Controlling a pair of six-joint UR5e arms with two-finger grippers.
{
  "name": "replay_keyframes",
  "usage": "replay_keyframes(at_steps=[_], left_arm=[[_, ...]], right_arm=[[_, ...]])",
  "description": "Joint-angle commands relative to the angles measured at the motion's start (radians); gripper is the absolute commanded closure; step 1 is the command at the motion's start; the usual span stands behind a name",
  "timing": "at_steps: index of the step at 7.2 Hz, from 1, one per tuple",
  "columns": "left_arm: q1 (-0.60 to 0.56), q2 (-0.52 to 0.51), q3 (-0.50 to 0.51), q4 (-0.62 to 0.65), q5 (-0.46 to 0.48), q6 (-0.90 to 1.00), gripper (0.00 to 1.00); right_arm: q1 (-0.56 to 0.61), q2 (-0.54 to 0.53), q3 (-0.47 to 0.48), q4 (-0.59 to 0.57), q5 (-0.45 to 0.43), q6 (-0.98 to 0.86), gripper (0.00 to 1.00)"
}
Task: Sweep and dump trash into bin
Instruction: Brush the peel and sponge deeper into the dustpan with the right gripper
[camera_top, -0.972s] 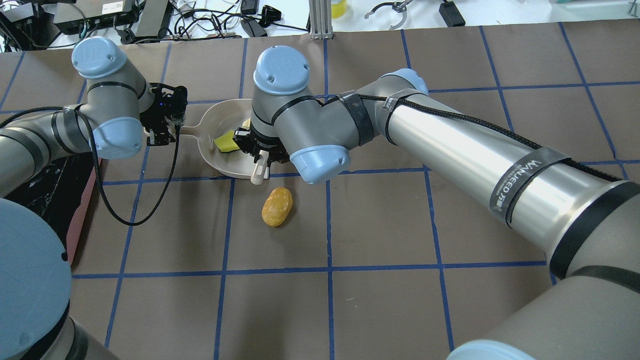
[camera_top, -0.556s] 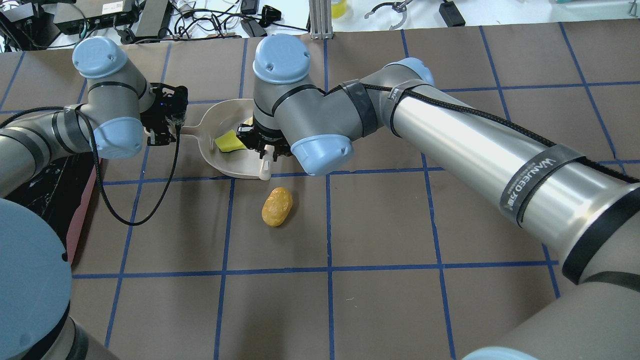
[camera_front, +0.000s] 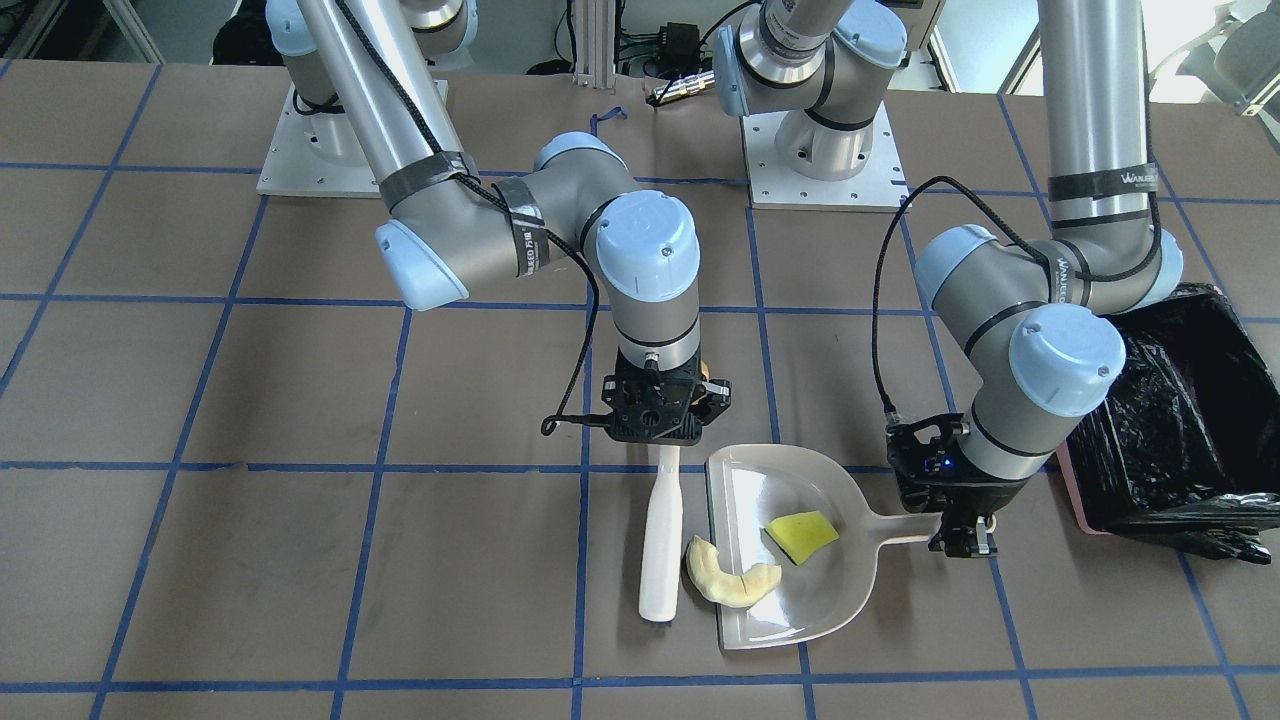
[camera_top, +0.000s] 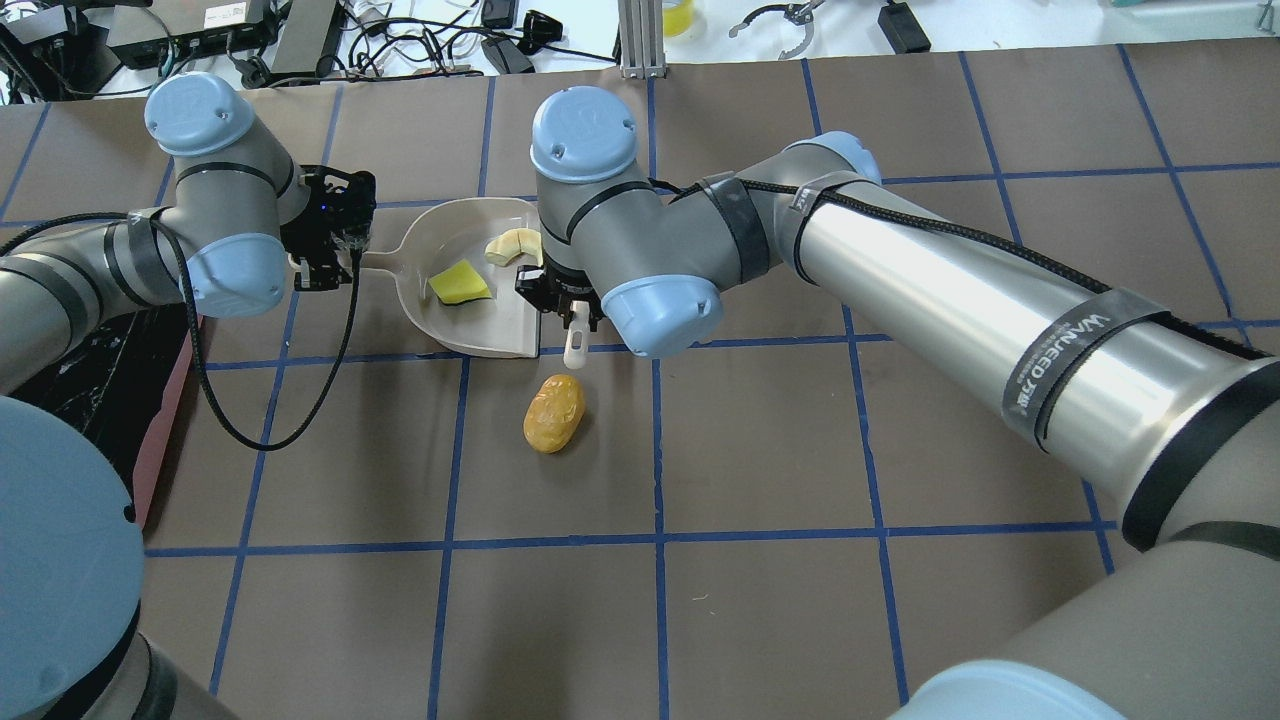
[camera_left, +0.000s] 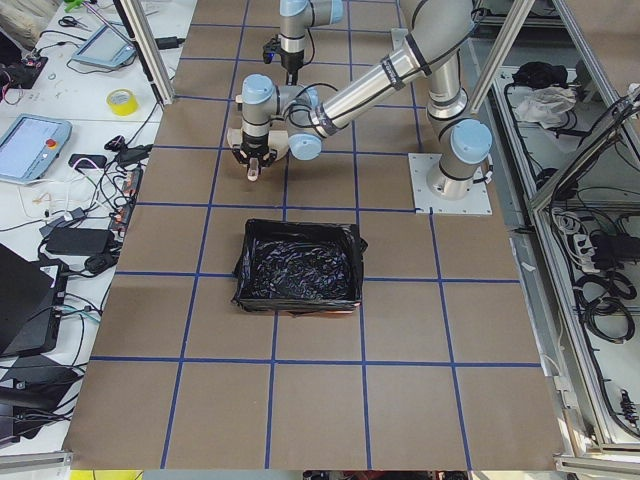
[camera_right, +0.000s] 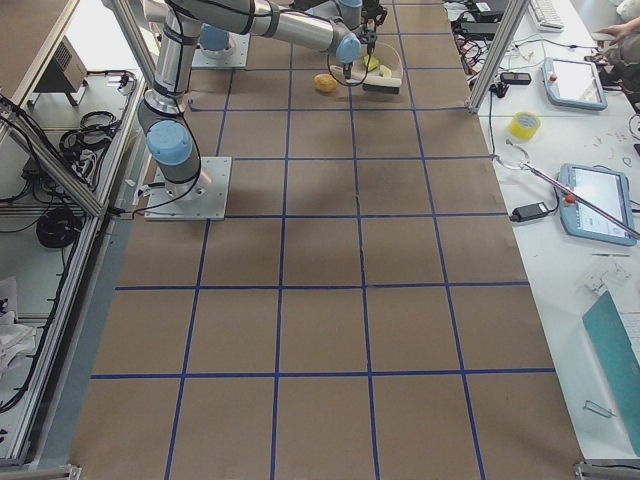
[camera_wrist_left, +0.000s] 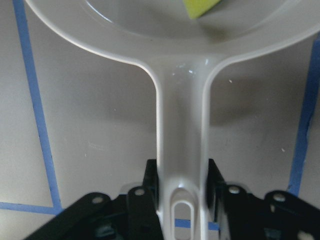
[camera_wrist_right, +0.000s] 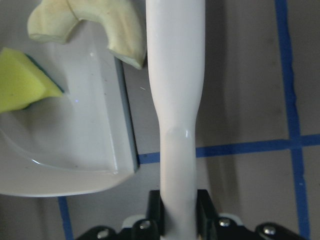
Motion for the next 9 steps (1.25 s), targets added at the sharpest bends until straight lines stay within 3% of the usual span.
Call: replay_keyframes(at_steps=[1,2,5,8,9], left_arm=[[-0.001,0.000,0.000,0.000,0.000,0.000,1.00],[-0.001,0.000,-0.001,0.000,0.000,0.000,1.00],[0.001,0.005,-0.003,0.000,0.000,0.003,1.00],[0.027,0.066,-0.014,-0.011,-0.011,0.097,1.00],[0.043,0.112,-0.055,-0.024,-0.015,0.161,1.00]], right_arm=[[0.051,0.061,-0.043,-0.101,0.038,0.106,1.00],[0.057,0.061,-0.051,-0.101,0.081,0.176,1.00],[0.048,0.031,-0.051,-0.052,0.084,0.154,1.00],[-0.067,-0.165,-0.021,0.275,0.055,-0.089,1.00],[-0.073,-0.246,0.024,0.357,-0.010,-0.132,1.00]])
